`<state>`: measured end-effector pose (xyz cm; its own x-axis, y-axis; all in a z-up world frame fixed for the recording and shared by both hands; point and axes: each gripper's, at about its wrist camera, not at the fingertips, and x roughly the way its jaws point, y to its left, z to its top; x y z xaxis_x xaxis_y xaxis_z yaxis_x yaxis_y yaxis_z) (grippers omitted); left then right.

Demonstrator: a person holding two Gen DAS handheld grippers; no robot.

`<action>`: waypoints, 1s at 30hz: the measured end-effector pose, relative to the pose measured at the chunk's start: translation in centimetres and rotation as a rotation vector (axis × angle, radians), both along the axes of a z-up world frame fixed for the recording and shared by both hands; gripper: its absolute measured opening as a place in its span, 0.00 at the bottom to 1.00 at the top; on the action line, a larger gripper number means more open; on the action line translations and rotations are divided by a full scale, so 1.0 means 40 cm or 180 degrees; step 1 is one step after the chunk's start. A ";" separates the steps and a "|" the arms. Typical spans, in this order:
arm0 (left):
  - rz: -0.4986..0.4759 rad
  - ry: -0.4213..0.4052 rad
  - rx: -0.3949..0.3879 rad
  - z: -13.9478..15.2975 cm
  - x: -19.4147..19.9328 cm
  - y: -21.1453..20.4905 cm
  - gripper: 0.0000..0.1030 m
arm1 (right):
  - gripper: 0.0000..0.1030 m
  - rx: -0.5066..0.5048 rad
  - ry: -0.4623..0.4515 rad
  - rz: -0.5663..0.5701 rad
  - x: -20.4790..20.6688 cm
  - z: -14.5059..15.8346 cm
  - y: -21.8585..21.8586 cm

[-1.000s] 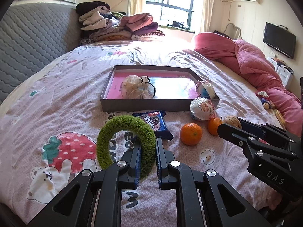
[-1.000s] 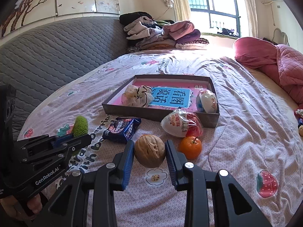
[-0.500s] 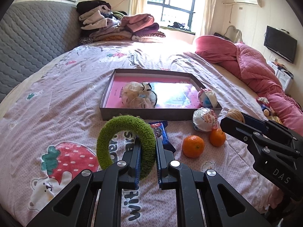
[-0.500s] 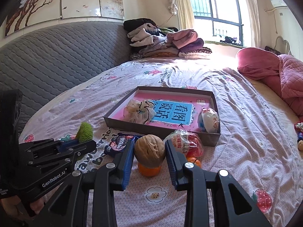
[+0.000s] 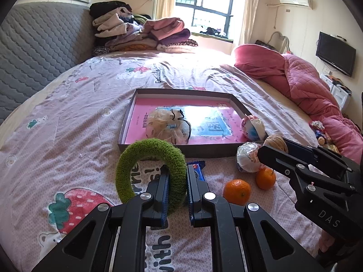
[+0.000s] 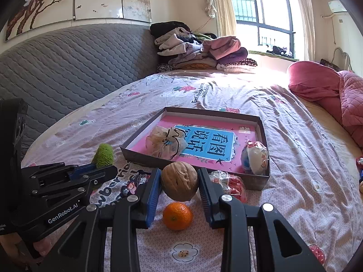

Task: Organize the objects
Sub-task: 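Carry the green ring in left tool over the tray while right tool carries the walnut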

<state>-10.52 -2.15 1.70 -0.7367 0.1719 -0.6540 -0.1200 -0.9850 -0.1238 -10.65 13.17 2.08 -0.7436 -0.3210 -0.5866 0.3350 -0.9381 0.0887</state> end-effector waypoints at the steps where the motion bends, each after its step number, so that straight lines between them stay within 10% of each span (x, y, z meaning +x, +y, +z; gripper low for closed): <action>1: -0.0002 -0.0005 -0.0005 -0.002 -0.004 0.001 0.13 | 0.33 -0.0001 -0.0001 0.0002 -0.003 -0.001 0.001; 30: 0.0138 -0.0136 -0.0053 -0.027 -0.179 -0.037 0.13 | 0.33 0.0116 -0.0119 -0.0070 -0.218 -0.034 0.023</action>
